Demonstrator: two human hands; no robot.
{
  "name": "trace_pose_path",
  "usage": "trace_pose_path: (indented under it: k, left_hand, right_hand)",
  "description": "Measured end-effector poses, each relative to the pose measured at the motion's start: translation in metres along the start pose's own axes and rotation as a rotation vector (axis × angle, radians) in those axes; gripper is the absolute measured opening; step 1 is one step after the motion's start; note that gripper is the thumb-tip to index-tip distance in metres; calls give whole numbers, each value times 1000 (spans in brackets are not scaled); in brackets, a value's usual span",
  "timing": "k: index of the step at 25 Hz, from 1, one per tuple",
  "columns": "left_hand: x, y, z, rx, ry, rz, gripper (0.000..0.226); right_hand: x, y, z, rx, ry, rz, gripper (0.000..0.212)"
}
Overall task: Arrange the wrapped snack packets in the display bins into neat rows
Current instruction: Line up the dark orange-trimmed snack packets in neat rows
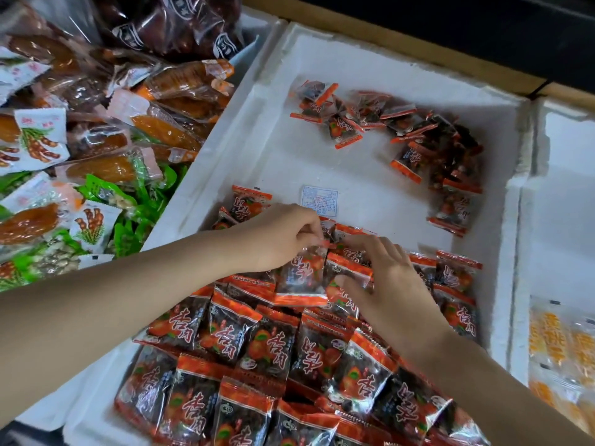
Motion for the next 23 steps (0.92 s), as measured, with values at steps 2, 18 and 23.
trace_pose_path:
  k: [2,18,23]
  left_hand:
    - [3,0,2,48,42,42,12]
    - [-6,48,-38,-14,-545,24,63]
    - [-3,44,-40,-43,-471,2,59]
  right_hand:
    - [5,2,4,7,89,-34,51]
    - [-6,-48,-18,102,38,-285,17]
    - [-23,-39,-23,241,187,-311,33]
Point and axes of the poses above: each hand's wrist, its own y-axis away from the middle knuckle, its own x-axis out of the back of the hand, z = x × y, the point moved 3 cm from there along -y, towards the middle knuckle, and after that the axes turned 10 degrees about -y, right-handed, at the moved point
